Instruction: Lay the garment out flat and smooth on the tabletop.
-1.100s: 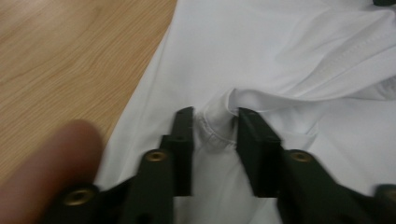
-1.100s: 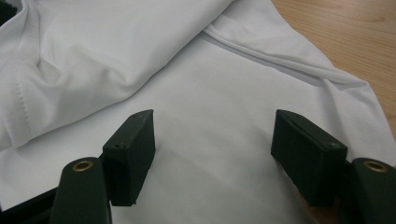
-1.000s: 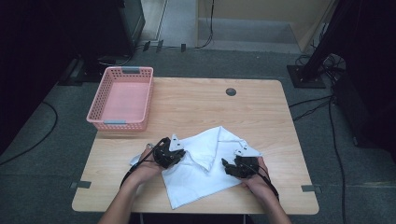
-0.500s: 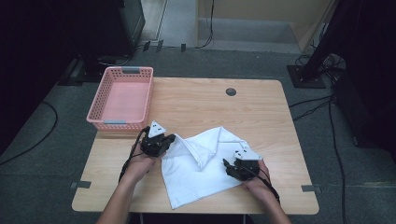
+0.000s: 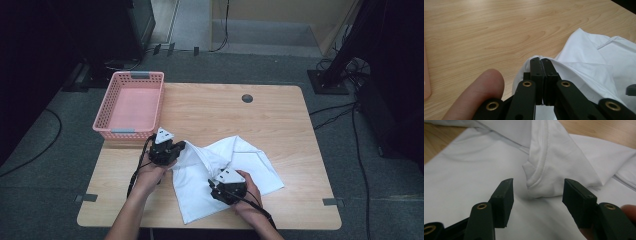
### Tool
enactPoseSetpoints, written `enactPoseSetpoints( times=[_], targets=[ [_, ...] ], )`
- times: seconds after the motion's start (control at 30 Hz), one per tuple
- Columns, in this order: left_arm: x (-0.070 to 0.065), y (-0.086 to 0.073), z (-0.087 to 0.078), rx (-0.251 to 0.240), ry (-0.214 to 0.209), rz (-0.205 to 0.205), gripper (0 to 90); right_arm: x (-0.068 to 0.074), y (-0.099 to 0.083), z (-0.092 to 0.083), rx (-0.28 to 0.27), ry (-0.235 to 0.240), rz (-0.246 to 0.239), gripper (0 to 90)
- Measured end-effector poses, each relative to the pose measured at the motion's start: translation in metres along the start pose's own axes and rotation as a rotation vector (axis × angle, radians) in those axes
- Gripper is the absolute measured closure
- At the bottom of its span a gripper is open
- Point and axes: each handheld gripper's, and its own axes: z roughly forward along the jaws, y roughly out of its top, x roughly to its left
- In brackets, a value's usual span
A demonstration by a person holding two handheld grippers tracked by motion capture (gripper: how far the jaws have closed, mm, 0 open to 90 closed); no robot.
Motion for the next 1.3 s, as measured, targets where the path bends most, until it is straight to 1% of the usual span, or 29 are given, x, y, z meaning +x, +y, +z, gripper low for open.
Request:
enactPoseSetpoints(
  times=[0.03,0.07,0.1,0.13,0.17,0.2,0.23,0.27,0.33,0.37,0.47,0.5,0.53,0.6,0.63,0.67,0.7,0.73,0.8,0.87,0.93,0.97,1.0,1.03,1.1,1.13,1.17,1.23,1.3],
  targets=[
    [0.000,0.000,0.000,0.000,0.000,0.000,90.0,0.000,0.000,0.000,0.000,0.000,0.000,43.1],
    [0.000,0.000,0.000,0.000,-0.001,0.001,90.0,0.003,0.000,0.003,0.011,-0.028,-0.009,44.8],
    [0.000,0.000,-0.001,-0.003,0.000,-0.004,90.0,0.005,0.000,0.006,0.020,-0.067,-0.024,50.2],
    [0.000,0.000,-0.001,-0.003,-0.001,-0.004,90.0,0.005,-0.001,0.011,0.031,-0.104,-0.052,67.4],
    [0.001,0.000,-0.002,-0.005,-0.001,-0.003,90.0,0.005,-0.001,0.011,0.031,-0.104,-0.052,67.4],
    [0.001,0.000,-0.003,-0.006,-0.001,-0.008,90.0,0.001,-0.001,0.011,0.036,-0.107,-0.051,77.8],
    [0.002,0.000,-0.004,-0.005,-0.001,-0.006,90.0,-0.005,0.000,0.010,0.036,-0.105,-0.033,84.4],
    [0.002,0.000,-0.005,-0.005,-0.001,-0.005,90.0,-0.011,0.001,0.008,0.033,-0.096,-0.001,86.9],
    [0.002,-0.001,-0.006,-0.003,-0.004,0.003,90.0,-0.027,0.009,0.000,0.012,-0.096,0.032,87.9],
    [0.001,-0.001,-0.006,-0.003,-0.007,0.007,90.0,-0.035,0.014,-0.005,-0.004,-0.107,0.043,88.1],
    [-0.003,0.000,-0.006,-0.012,-0.026,0.017,90.0,-0.059,0.036,-0.023,-0.071,-0.152,0.052,88.1],
    [-0.005,0.000,-0.007,-0.019,-0.041,0.027,90.0,-0.072,0.053,-0.035,-0.120,-0.179,0.046,88.0],
    [-0.009,0.000,-0.007,-0.028,-0.060,0.038,90.0,-0.072,0.053,-0.035,-0.120,-0.179,0.046,88.0],
    [-0.016,0.000,-0.004,-0.018,-0.061,0.066,90.0,-0.082,0.067,-0.045,-0.152,-0.202,0.021,87.8],
    [-0.019,0.000,-0.001,-0.002,-0.051,0.077,90.0,-0.089,0.075,-0.043,-0.131,-0.210,-0.054,87.6],
    [-0.022,-0.002,0.003,0.019,-0.041,0.086,90.0,-0.094,0.075,-0.037,-0.094,-0.207,-0.069,87.6],
    [-0.024,-0.004,0.008,0.042,-0.035,0.088,90.0,-0.094,0.075,-0.037,-0.094,-0.207,-0.069,87.6],
    [-0.025,-0.006,0.013,0.066,-0.026,0.091,90.0,-0.100,0.073,-0.028,-0.057,-0.186,-0.055,87.6],
    [-0.027,-0.012,0.022,0.102,-0.015,0.082,90.0,-0.111,0.061,-0.007,0.012,-0.151,-0.033,87.7],
    [-0.029,-0.019,0.029,0.138,-0.008,0.076,90.0,-0.117,0.045,0.012,0.048,-0.103,-0.033,87.7],
    [-0.030,-0.024,0.034,0.152,0.000,0.078,90.0,-0.122,0.028,0.025,0.052,-0.062,-0.040,87.3],
    [-0.031,-0.027,0.036,0.155,-0.003,0.079,90.0,-0.125,0.021,0.028,0.028,-0.016,-0.048,86.3],
    [-0.031,-0.029,0.037,0.160,-0.003,0.084,90.0,-0.130,0.011,0.033,0.044,-0.010,-0.035,86.1],
    [-0.032,-0.031,0.039,0.164,0.000,0.083,90.0,-0.130,0.011,0.033,0.044,-0.010,-0.035,86.1],
    [-0.033,-0.035,0.041,0.167,-0.008,0.083,90.0,-0.135,0.006,0.033,0.038,0.011,0.016,86.5],
    [-0.033,-0.036,0.041,0.158,-0.009,0.084,90.0,-0.137,0.004,0.031,0.030,0.010,0.035,86.8],
    [-0.034,-0.036,0.041,0.156,-0.014,0.084,90.0,-0.137,0.001,0.029,0.042,0.009,0.052,87.3],
    [-0.036,-0.038,0.040,0.151,-0.023,0.088,90.0,-0.134,-0.004,0.026,0.044,-0.002,0.037,87.6],
    [-0.039,-0.040,0.039,0.154,-0.046,0.095,89.9,-0.131,-0.007,0.023,0.039,-0.002,0.037,87.5]
  ],
)
